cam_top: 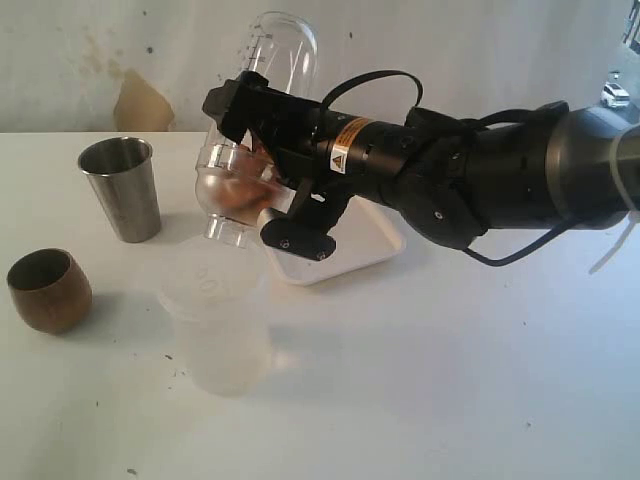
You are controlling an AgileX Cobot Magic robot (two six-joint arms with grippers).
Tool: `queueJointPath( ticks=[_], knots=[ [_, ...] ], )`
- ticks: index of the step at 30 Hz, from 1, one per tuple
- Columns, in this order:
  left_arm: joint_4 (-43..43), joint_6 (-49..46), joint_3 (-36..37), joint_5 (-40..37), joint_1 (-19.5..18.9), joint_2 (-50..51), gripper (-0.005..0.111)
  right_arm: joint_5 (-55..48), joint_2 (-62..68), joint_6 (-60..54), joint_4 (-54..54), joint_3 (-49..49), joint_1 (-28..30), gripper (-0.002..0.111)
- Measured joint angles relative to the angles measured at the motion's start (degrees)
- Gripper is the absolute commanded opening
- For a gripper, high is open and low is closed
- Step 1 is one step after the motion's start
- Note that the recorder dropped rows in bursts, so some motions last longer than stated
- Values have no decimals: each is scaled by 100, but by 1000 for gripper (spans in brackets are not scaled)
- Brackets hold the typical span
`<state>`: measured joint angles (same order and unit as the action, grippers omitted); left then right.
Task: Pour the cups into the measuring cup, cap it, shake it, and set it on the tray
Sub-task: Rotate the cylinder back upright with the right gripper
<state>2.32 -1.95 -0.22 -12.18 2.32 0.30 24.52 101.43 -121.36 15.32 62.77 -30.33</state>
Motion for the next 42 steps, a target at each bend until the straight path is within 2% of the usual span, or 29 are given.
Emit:
queueJointPath(
  ticks=[16,23,26,31,38,42],
  knots=[
    [0,0,0,0,0,0,0,0,0,19,0,0,0,0],
    [0,0,0,0,0,0,0,0,0,650,0,0,0,0],
    [0,0,0,0,0,0,0,96,0,1506,0,0,0,0],
    [0,0,0,0,0,0,0,323,0,3778,-349,0,0,0],
    [0,0,0,0,0,0,0,365,0,8354,-2751,11,0,0],
    [0,0,0,0,0,0,0,365,0,9808,-3538,4,0,0]
  ],
)
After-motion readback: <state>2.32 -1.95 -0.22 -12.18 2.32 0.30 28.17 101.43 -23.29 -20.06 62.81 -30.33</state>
